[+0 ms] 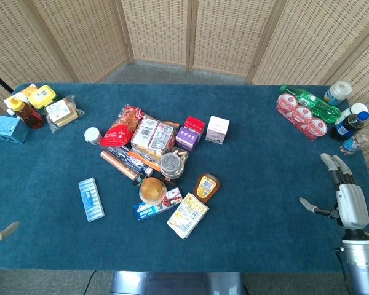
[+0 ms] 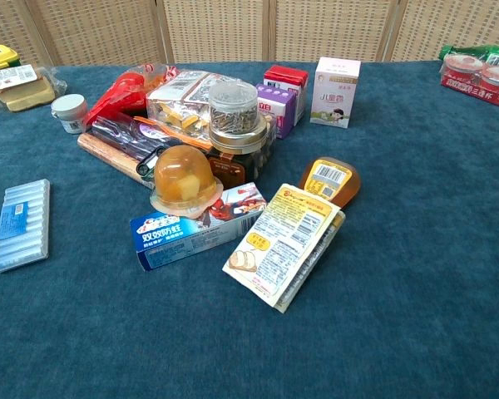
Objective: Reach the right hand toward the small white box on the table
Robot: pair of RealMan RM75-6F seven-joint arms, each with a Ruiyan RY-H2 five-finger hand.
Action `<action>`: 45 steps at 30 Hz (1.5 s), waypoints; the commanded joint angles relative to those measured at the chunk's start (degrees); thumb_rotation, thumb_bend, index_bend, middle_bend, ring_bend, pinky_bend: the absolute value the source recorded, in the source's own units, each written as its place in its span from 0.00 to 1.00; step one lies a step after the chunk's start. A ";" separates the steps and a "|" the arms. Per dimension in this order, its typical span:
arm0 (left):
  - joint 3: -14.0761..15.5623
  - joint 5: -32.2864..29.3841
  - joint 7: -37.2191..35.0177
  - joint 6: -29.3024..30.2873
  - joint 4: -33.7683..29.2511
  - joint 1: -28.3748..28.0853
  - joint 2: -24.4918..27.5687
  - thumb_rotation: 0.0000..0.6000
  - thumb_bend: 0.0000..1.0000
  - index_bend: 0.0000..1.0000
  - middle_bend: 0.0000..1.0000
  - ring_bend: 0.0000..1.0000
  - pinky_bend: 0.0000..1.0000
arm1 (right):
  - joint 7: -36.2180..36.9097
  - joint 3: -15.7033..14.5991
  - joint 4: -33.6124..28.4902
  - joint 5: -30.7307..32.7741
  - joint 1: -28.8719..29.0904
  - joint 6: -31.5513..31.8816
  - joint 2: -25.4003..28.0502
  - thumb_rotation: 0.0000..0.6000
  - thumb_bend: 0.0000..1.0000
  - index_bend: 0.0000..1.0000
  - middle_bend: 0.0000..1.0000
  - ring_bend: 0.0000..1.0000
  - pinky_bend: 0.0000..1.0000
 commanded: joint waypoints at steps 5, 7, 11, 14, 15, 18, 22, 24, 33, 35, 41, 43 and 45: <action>-0.05 0.11 -0.03 0.35 -0.05 0.16 0.04 1.00 0.13 0.00 0.00 0.00 0.00 | 0.43 0.15 0.45 0.07 0.16 -0.49 -0.16 1.00 0.00 0.00 0.00 0.00 0.00; -0.12 -0.01 -0.27 0.45 0.00 0.18 0.07 1.00 0.13 0.00 0.00 0.00 0.00 | 0.24 0.24 0.44 -0.08 0.66 -1.11 -0.43 1.00 0.00 0.00 0.00 0.00 0.00; -0.33 -0.51 -0.33 0.29 0.02 0.08 0.08 1.00 0.13 0.00 0.00 0.00 0.00 | -0.46 0.88 0.46 -0.14 3.35 -4.56 -1.66 1.00 0.00 0.00 0.00 0.00 0.00; -0.51 -0.67 -0.33 0.11 0.04 -0.10 0.02 1.00 0.13 0.00 0.00 0.00 0.00 | -1.48 2.45 0.46 1.15 6.73 -8.86 -2.66 1.00 0.00 0.00 0.00 0.00 0.00; -0.57 -0.81 -0.32 -0.03 0.07 -0.18 -0.02 1.00 0.13 0.00 0.00 0.00 0.00 | -1.97 3.31 0.64 1.90 8.26 -10.66 -3.18 1.00 0.00 0.00 0.00 0.00 0.00; -0.82 -1.64 -0.54 -0.64 0.33 -0.49 -0.17 1.00 0.13 0.00 0.00 0.00 0.00 | -2.94 5.66 1.96 4.53 12.28 -15.44 -4.91 1.00 0.00 0.00 0.00 0.00 0.00; -1.32 -2.77 -0.59 -1.60 0.78 -1.11 -0.50 1.00 0.13 0.00 0.00 0.00 0.00 | -2.68 9.01 5.58 9.18 17.51 -21.65 -8.09 1.00 0.00 0.00 0.00 0.00 0.00; -1.61 -2.96 -0.87 -1.96 1.29 -1.52 -0.88 1.00 0.13 0.00 0.00 0.00 0.00 | -1.21 10.59 8.28 11.70 20.00 -24.84 -9.99 1.00 0.00 0.00 0.00 0.00 0.00; -2.22 -4.58 0.28 -4.04 2.06 -2.70 -2.03 1.00 0.13 0.00 0.00 0.00 0.00 | -0.51 13.39 20.07 17.16 27.50 -32.62 -16.95 1.00 0.00 0.00 0.00 0.00 0.00; -2.27 -4.91 0.68 -4.68 2.12 -3.00 -2.26 1.00 0.13 0.00 0.00 0.00 0.00 | -0.91 13.58 21.78 18.04 28.87 -34.30 -18.02 1.00 0.00 0.00 0.00 0.00 0.00; -2.80 -6.60 1.83 -6.03 2.42 -3.71 -2.92 1.00 0.13 0.00 0.00 0.00 0.00 | -2.74 14.15 26.32 20.37 33.17 -38.73 -21.48 1.00 0.00 0.00 0.00 0.00 0.00; -2.94 -7.24 2.16 -6.50 2.55 -3.91 -3.12 1.00 0.13 0.00 0.00 0.00 0.00 | -3.38 14.60 28.03 21.36 34.73 -40.02 -22.79 1.00 0.00 0.00 0.00 0.00 0.00; -3.07 -7.89 2.42 -6.96 2.67 -4.09 -3.28 1.00 0.13 0.00 0.00 0.00 0.00 | -3.97 15.18 30.07 22.40 36.39 -41.35 -24.12 1.00 0.00 0.00 0.00 0.00 0.00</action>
